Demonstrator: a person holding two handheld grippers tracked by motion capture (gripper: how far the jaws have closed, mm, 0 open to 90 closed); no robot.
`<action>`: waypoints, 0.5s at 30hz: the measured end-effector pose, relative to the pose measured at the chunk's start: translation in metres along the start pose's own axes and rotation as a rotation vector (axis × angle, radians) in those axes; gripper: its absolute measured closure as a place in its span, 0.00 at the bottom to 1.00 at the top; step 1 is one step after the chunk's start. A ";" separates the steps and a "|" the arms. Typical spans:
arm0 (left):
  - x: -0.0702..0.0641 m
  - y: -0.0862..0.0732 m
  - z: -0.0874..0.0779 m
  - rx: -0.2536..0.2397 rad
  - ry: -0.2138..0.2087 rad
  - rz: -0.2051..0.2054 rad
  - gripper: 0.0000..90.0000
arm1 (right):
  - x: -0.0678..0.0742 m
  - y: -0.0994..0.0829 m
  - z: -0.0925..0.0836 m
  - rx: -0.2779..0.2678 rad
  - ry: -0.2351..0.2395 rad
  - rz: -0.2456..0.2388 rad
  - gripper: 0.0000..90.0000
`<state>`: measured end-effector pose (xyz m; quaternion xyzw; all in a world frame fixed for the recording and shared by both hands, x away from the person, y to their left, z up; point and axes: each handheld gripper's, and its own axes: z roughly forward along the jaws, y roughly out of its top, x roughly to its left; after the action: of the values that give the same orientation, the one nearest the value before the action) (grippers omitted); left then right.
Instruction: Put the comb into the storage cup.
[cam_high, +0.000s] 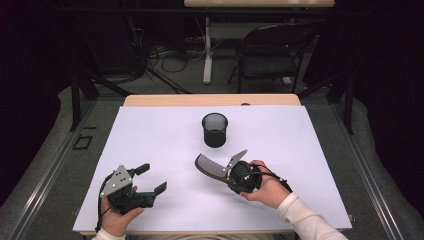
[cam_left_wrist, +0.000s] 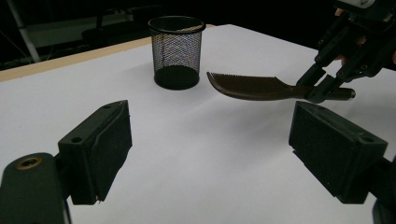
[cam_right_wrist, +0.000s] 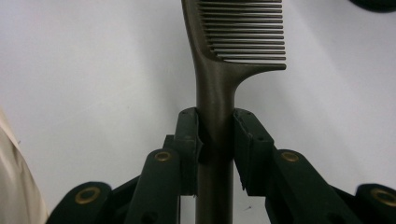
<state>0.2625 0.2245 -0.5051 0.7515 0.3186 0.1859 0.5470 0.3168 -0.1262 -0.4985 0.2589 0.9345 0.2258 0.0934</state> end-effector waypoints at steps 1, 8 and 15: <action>0.000 0.000 0.000 0.000 0.000 -0.001 0.15 | 0.000 0.000 -0.001 -0.007 -0.001 0.002 0.81; 0.000 0.000 0.000 -0.001 0.007 -0.003 0.15 | 0.000 0.002 -0.007 -0.070 -0.018 0.010 0.81; 0.000 0.000 0.000 0.001 0.005 -0.003 0.15 | -0.002 0.004 -0.012 -0.124 -0.029 0.018 0.81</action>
<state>0.2626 0.2249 -0.5050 0.7508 0.3210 0.1869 0.5462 0.3169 -0.1281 -0.4862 0.2643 0.9149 0.2804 0.1207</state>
